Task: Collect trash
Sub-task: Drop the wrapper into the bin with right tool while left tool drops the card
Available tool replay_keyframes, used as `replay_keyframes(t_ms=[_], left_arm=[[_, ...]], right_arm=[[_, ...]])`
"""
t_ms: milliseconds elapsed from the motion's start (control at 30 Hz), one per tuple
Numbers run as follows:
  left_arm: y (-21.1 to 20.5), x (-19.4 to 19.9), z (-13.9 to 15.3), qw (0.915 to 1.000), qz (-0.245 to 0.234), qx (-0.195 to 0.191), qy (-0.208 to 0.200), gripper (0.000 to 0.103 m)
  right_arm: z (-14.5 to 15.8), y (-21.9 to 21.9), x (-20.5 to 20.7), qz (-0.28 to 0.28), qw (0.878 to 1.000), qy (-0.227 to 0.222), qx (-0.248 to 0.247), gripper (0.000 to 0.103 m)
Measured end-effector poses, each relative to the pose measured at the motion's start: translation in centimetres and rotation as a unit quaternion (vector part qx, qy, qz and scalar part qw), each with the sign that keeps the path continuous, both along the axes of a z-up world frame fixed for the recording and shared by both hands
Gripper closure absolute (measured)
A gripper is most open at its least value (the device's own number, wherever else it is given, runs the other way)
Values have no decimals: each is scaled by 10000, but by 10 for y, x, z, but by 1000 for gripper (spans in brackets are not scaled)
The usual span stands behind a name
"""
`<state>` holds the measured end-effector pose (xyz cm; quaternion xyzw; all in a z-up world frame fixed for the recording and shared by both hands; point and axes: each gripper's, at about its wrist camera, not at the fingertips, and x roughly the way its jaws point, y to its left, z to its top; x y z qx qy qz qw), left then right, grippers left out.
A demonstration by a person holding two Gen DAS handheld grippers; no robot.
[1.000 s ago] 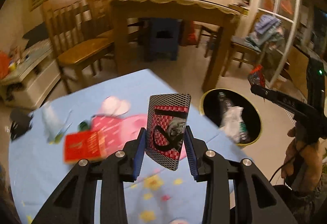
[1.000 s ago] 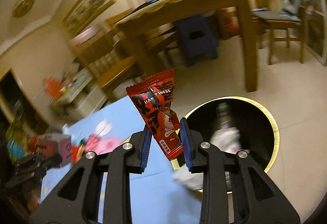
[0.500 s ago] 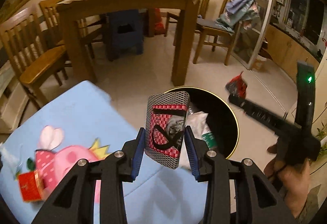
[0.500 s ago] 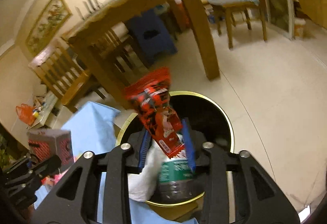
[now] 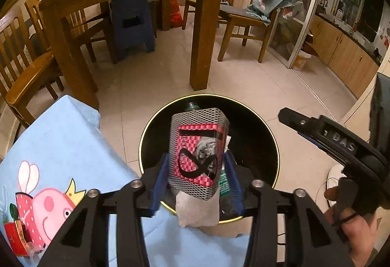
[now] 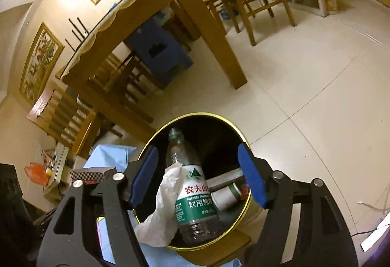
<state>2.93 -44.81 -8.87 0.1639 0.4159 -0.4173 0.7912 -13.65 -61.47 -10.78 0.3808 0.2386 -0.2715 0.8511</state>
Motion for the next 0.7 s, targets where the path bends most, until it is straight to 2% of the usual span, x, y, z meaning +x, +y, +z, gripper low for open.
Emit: replay_keyframes(t_ms=[33,133,533,700], left_arm=[[-1,-2,2,10000,25,-4,-43,41],[-4,-6,4,9999,-21,-9,-119,37],[14,-7,10,9999,17,-57,-94,35],[30,-11,21,9996,87,-113,-238,32]], right_arm=[[1,0,-2,-47,10000,-8,-33,30],[3,-2,-6,-149,9999,-20,-55,30],[11,13,-1,-219,9990,140,-366,24],[12,19,4,-212,9984,234,-468,23]])
